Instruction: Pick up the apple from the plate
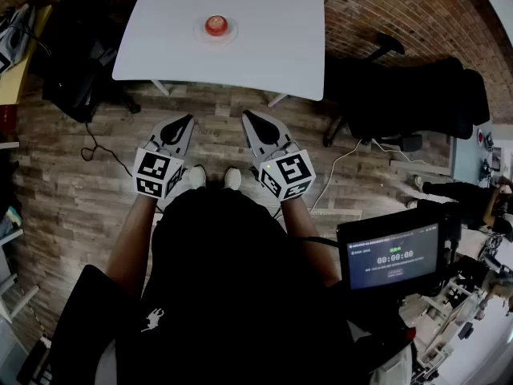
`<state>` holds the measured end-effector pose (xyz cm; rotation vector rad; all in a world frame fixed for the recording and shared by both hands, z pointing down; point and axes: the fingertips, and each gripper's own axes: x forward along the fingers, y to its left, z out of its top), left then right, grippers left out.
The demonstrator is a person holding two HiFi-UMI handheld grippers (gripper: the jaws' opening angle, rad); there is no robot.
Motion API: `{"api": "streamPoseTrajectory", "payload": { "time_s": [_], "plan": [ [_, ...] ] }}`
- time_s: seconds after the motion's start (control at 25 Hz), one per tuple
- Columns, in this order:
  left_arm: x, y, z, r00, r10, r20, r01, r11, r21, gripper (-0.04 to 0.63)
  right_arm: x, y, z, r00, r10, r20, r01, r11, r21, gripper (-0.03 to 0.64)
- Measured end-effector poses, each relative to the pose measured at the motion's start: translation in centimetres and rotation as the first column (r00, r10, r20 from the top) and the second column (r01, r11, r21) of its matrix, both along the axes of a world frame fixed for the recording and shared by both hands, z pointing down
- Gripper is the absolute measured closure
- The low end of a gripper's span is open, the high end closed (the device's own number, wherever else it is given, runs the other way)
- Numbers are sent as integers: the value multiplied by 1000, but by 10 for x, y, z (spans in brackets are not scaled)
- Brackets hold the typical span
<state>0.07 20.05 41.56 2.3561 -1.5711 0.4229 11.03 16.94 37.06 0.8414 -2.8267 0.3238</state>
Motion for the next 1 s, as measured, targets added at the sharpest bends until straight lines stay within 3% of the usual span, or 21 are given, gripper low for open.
{"api": "streamPoseTrajectory", "payload": {
  "time_s": [0.24, 0.6, 1.0],
  "plan": [
    [-4, -3, 1, 1000, 17, -22, -18, 1000, -22, 589, -7, -2, 4, 1000, 10, -20, -10, 1000, 0, 615],
    [-23, -4, 3, 999, 32, -33, -31, 999, 10, 589, -18, 1, 7, 999, 37, -14, -37, 999, -34, 614],
    [-59, 14, 12, 995, 6, -101, -9, 1000, -26, 589, -49, 15, 9, 999, 37, -26, -38, 999, -39, 614]
  ]
}}
